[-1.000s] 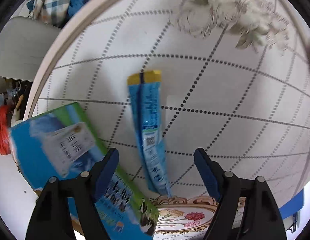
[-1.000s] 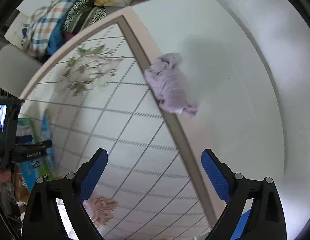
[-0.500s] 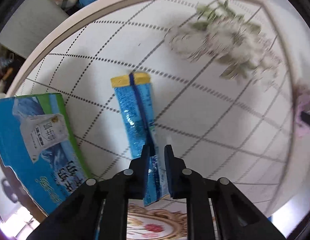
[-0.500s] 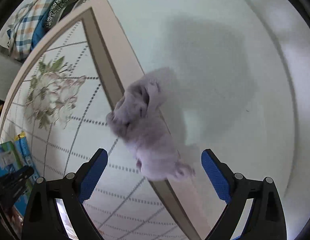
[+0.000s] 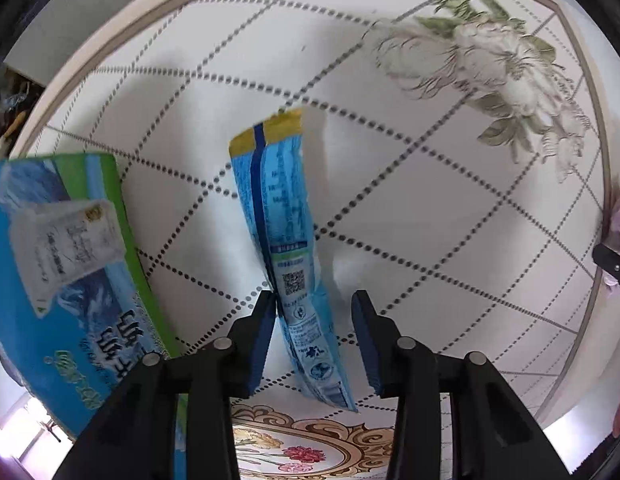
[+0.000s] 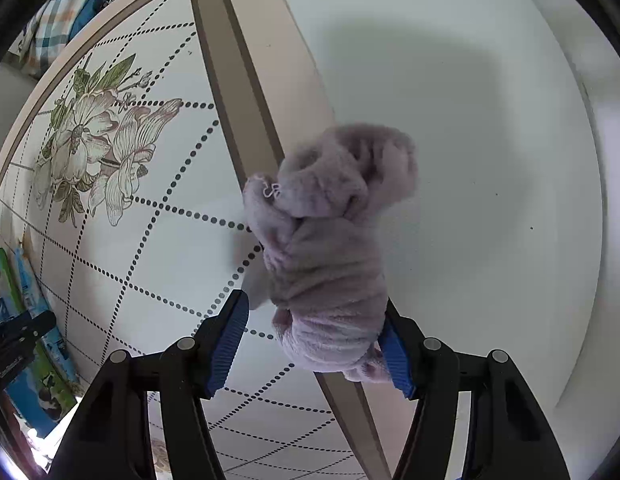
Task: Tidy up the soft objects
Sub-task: 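Grasp the blue ice-pop sticks with left tool while right tool grasps the lavender plush, then carry the ice-pop sticks and plush over the box and release them inside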
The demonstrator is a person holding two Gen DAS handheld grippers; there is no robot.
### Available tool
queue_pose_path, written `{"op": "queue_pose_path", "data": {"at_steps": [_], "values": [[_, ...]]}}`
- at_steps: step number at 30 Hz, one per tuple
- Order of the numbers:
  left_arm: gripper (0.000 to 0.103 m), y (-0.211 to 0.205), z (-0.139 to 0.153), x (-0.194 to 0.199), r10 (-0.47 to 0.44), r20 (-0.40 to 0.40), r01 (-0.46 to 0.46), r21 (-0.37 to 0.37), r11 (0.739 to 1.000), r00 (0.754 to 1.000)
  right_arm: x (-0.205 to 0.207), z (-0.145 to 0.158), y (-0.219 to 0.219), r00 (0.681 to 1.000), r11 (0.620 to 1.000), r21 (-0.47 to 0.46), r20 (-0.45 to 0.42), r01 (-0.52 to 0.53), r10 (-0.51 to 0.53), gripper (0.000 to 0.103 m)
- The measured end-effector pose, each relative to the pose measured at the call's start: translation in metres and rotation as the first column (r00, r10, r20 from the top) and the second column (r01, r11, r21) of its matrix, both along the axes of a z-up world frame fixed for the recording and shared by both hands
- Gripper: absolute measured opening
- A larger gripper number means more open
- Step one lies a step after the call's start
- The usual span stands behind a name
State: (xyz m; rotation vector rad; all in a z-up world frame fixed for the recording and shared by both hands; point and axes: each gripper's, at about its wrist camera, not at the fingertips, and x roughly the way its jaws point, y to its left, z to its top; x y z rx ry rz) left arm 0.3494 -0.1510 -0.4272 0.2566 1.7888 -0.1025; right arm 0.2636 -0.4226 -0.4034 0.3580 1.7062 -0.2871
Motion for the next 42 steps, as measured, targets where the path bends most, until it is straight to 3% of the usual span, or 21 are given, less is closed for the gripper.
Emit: {"op": "queue_pose_path", "data": {"at_steps": [1, 3, 6, 9, 13, 20, 24, 30, 33, 35, 36, 37, 42], "values": [[0.035, 0.004, 0.001, -0.002, 0.020, 0.015, -0.020, -0.014, 1.000, 1.000, 0.001, 0.000, 0.000, 1.000, 1.000, -0.004, -0.001, 0.001, -0.001, 0.063], [0.020, 0.005, 0.000, -0.009, 0.031, 0.024, -0.030, -0.029, 0.999, 0.999, 0.000, 0.004, 0.000, 1.000, 0.999, -0.032, 0.006, 0.004, -0.004, 0.042], [0.016, 0.004, 0.005, -0.017, 0.012, 0.048, -0.011, -0.032, 0.999, 0.999, -0.002, 0.006, 0.001, 0.999, 0.999, 0.023, 0.010, 0.036, -0.037, 0.042], [0.015, 0.005, 0.020, -0.030, 0.007, 0.069, -0.003, -0.057, 0.998, 0.998, -0.007, 0.012, 0.009, 0.999, 0.999, 0.016, 0.032, 0.030, -0.030, 0.042], [0.014, 0.031, 0.057, -0.046, -0.007, 0.116, 0.021, -0.118, 0.993, 0.993, -0.016, 0.032, 0.028, 0.997, 0.998, 0.058, 0.076, 0.023, -0.028, 0.042], [0.013, 0.056, 0.123, -0.084, 0.029, 0.201, 0.020, -0.239, 0.971, 0.979, -0.025, 0.092, 0.087, 0.982, 0.993, 0.109, 0.186, -0.048, 0.027, 0.042], [0.006, 0.046, 0.183, -0.077, 0.064, 0.257, 0.018, -0.303, 0.953, 0.964, -0.036, 0.128, 0.117, 0.968, 0.987, 0.138, 0.246, -0.087, 0.051, 0.042], [0.005, 0.093, 0.219, -0.071, 0.105, 0.335, 0.014, -0.336, 0.942, 0.936, -0.041, 0.189, 0.182, 0.935, 0.976, 0.133, 0.334, -0.171, 0.118, 0.042], [0.009, 0.104, 0.208, -0.067, 0.071, 0.276, 0.037, -0.366, 0.930, 0.959, -0.039, 0.202, 0.211, 0.926, 0.976, 0.110, 0.350, -0.188, 0.139, 0.042], [0.027, 0.096, 0.187, -0.066, -0.011, 0.228, 0.096, -0.365, 0.926, 0.974, -0.040, 0.204, 0.220, 0.924, 0.979, 0.087, 0.356, -0.182, 0.140, 0.042], [0.037, 0.088, 0.169, -0.066, -0.074, 0.198, 0.135, -0.316, 0.939, 0.977, -0.042, 0.204, 0.222, 0.925, 0.982, 0.066, 0.352, -0.178, 0.144, 0.042], [0.040, 0.081, 0.154, -0.069, -0.130, 0.172, 0.173, -0.265, 0.949, 0.976, -0.045, 0.201, 0.221, 0.926, 0.984, 0.052, 0.348, -0.171, 0.143, 0.042], [0.041, 0.041, 0.074, -0.091, -0.358, -0.001, 0.357, -0.061, 0.932, 0.934, -0.073, 0.172, 0.189, 0.954, 0.995, 0.054, 0.291, -0.087, 0.067, 0.042]]}}
